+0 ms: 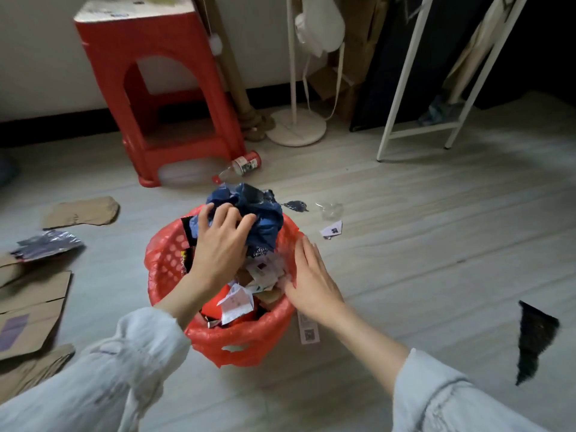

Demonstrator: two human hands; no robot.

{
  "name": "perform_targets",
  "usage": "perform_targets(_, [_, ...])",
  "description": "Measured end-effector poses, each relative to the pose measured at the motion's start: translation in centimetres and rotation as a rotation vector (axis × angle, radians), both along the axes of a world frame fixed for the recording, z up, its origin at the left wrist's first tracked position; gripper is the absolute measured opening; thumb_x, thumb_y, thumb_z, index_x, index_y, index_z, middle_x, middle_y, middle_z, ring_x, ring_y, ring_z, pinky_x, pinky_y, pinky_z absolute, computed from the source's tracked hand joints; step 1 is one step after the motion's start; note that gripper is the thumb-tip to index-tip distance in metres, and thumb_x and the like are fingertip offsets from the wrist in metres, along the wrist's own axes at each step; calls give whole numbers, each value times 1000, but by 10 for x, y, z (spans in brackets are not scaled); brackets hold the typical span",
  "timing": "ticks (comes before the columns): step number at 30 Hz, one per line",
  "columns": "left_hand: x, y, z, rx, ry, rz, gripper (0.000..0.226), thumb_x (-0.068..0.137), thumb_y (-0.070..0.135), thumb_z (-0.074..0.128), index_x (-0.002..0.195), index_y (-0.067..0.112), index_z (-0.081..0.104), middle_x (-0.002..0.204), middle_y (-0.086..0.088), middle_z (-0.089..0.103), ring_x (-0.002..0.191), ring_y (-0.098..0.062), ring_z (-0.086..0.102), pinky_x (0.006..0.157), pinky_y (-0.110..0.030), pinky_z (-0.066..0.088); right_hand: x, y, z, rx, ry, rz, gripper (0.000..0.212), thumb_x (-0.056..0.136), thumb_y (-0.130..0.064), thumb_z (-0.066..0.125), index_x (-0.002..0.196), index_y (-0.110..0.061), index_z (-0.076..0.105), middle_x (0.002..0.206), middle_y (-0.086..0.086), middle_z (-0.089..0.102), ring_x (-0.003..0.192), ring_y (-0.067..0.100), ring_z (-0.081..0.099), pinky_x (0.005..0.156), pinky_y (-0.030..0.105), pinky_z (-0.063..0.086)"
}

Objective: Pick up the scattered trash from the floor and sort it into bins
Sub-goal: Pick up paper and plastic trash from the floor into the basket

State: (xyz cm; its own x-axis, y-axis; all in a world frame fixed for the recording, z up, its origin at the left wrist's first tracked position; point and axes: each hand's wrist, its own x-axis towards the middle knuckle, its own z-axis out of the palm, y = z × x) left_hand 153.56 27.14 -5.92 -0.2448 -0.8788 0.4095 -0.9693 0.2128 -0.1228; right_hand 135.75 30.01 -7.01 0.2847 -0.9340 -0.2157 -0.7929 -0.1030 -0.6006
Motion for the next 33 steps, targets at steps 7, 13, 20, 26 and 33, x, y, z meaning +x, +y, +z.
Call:
perform_targets(7, [7, -11, -62, 345, -213, -42, 54, 71, 19, 44, 125, 17, 47, 124, -21, 51, 110, -44, 49, 89, -57, 45, 4, 2, -29, -93, -36, -37, 71, 91, -2, 35, 148, -8, -6, 154, 1, -24, 139, 10, -24, 108, 15, -11])
perform_targets(13, [13, -4, -93, 638, -204, 23, 63, 83, 30, 56, 141, 19, 34, 138, -7, 44, 125, -32, 41, 103, -46, 35, 16, -1, -34, -120, -45, 3, 75, 88, 6, 31, 147, -11, -12, 151, -3, -29, 129, 8, -36, 108, 16, -11])
perform_targets(20, [11, -16, -97, 912, -198, 92, 52, 96, 38, 34, 144, 24, 19, 143, -5, 38, 131, -27, 33, 108, -43, 23, 17, -2, -33, -107, -18, 0, 76, 86, 7, 31, 148, -11, -9, 154, -2, -25, 128, 7, -35, 113, 21, -2])
perform_targets(26, [4, -8, -108, 954, -247, 115, 58, 95, 40, 33, 146, 22, 12, 149, -6, 26, 136, -29, 23, 113, -50, 10, 19, -1, -35, -103, 48, -16, 77, 85, 8, 31, 148, -11, -10, 153, -3, -26, 127, 8, -37, 116, 28, 3])
perform_targets(33, [16, 4, -71, 540, -316, -110, 59, 79, 30, 66, 134, 21, 46, 132, -13, 51, 107, -30, 53, 87, -39, 43, 21, -1, -34, -128, 114, -16, 68, 94, -3, 32, 148, -8, -9, 154, 1, -25, 127, 11, -38, 115, 24, -2])
